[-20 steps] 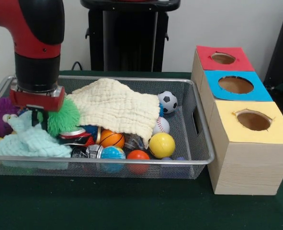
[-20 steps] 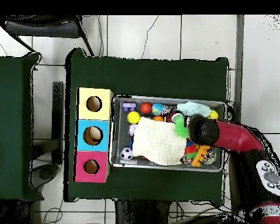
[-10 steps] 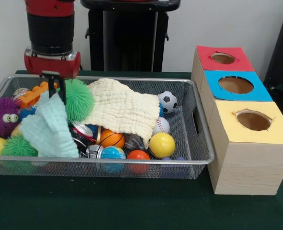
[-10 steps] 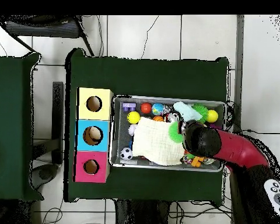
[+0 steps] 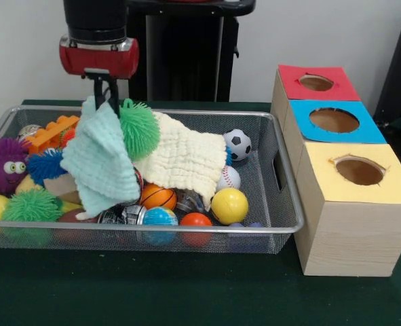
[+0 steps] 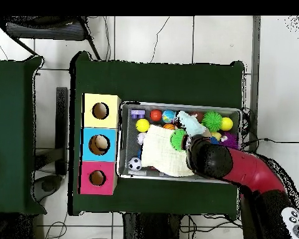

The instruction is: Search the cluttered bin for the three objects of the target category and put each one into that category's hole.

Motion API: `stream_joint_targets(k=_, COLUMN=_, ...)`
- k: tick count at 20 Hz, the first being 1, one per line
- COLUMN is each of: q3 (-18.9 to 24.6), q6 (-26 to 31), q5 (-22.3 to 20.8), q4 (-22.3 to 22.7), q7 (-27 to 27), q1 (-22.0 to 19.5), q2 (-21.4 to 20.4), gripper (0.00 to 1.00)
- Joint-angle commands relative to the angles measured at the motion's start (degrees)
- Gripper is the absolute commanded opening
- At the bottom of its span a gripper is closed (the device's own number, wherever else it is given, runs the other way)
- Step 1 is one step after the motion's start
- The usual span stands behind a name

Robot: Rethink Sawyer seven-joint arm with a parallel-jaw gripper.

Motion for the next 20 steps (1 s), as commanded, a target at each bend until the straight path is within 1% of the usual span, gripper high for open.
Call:
stream_joint_targets(k=1, q3=5.3, q6=4.2, q5=5.3, q4=9.5, q7=6.7, q1=0.6, q2=-4.4, gripper=0.0)
stream_joint_targets(k=8, q3=7.1, q6=1.4, q5=8.9, q4=14.2, q7=8.2, q1=1.3, q2=-7.3, gripper=0.0)
stream_joint_targets(k=14, q3=6.5, q6=2.1, q5=12.3, q4=17.2, q7=9.4, q1=3.9, q2=-11.2, gripper=0.0)
stream_joint_targets(k=16, q3=5.8, q6=2.0, q5=12.9, q4=17.3, q7=9.8, q1=4.9, q2=-11.2, gripper=0.0)
stream_joint_targets(k=20, q3=5.6, q6=0.8, q5=13.7, q4=15.8, q7=9.4, q1=5.9, q2=-9.0, gripper=0.0)
